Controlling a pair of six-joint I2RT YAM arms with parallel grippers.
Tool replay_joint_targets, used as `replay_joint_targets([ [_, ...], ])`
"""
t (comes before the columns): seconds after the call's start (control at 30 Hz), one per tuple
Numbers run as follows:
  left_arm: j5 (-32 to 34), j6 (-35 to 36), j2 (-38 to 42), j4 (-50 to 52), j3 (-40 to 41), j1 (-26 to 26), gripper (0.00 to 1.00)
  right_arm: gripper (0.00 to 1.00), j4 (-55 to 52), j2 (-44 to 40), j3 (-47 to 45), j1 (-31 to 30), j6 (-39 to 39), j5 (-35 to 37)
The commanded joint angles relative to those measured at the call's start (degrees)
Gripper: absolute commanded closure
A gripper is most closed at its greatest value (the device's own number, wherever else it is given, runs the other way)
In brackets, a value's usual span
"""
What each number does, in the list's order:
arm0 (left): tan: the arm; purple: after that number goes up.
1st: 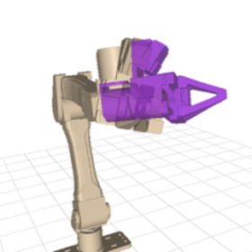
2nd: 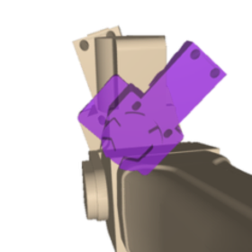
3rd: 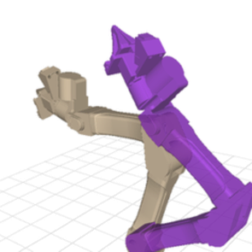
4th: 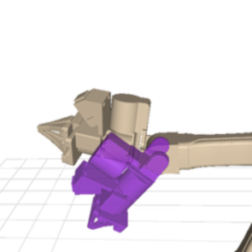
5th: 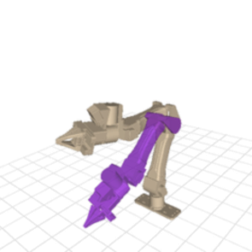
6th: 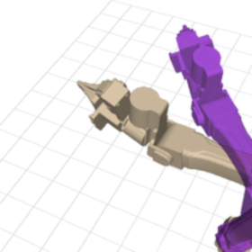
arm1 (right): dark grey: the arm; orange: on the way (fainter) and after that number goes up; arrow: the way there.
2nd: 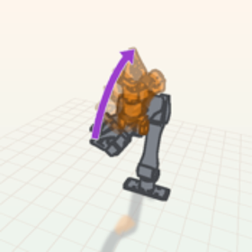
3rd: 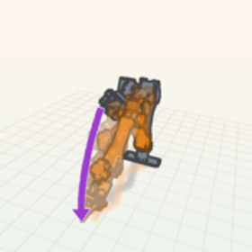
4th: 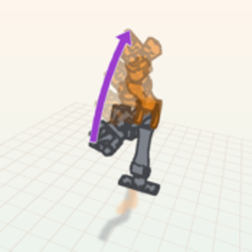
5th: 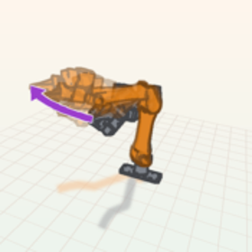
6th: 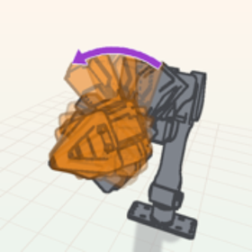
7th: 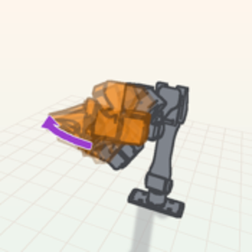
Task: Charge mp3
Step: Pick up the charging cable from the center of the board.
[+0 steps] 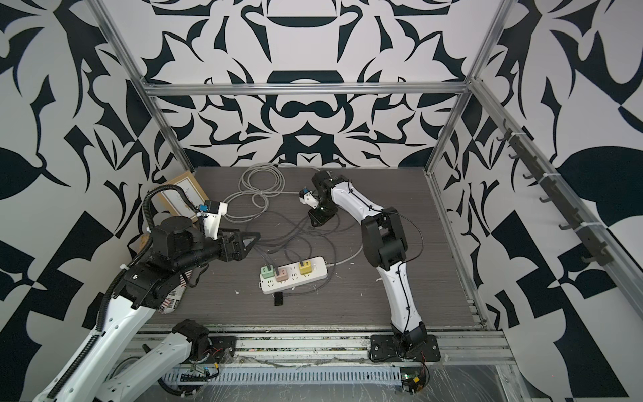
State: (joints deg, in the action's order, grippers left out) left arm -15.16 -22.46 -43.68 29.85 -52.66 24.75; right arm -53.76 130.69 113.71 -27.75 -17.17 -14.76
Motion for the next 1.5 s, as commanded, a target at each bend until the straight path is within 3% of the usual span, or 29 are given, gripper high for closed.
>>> replay_joint_targets([
  [0.0, 0.8, 0.5, 0.2, 1.5, -0.9, -0.1, 0.00, 0.63, 0.1, 0.6, 2.5, -0.4, -1.1, 0.5],
  [0.47, 1.9, 0.3, 1.7, 2.8, -0.2, -0.1, 0.01, 0.62, -1.6, 6.1, 7.6, -2.0, -2.0, 2.0],
  [0.8, 2.8, 0.5, 2.8, 3.9, 0.1, -0.1, 0.01, 0.65, -0.9, 6.2, 4.7, -3.0, -3.4, 5.8],
  [0.87, 3.0, 0.5, 2.8, 4.1, 0.2, -0.1, 0.01, 0.69, -0.7, 6.1, 3.8, -3.1, -3.5, 6.6],
  [1.07, 3.1, 0.3, 2.8, 3.6, 0.4, -0.1, 0.00, 0.92, 3.7, 3.8, 0.0, -3.4, -3.6, 10.3],
  [1.2, 2.5, 0.0, 2.5, 2.0, 0.5, -0.1, 0.00, 1.00, 8.5, 0.2, -2.0, -3.4, -2.7, 13.1],
  [1.47, 0.6, -4.4, -1.9, -4.3, -1.2, -0.1, 0.00, 1.00, 11.4, -9.8, 0.3, -2.7, 0.6, 11.2],
])
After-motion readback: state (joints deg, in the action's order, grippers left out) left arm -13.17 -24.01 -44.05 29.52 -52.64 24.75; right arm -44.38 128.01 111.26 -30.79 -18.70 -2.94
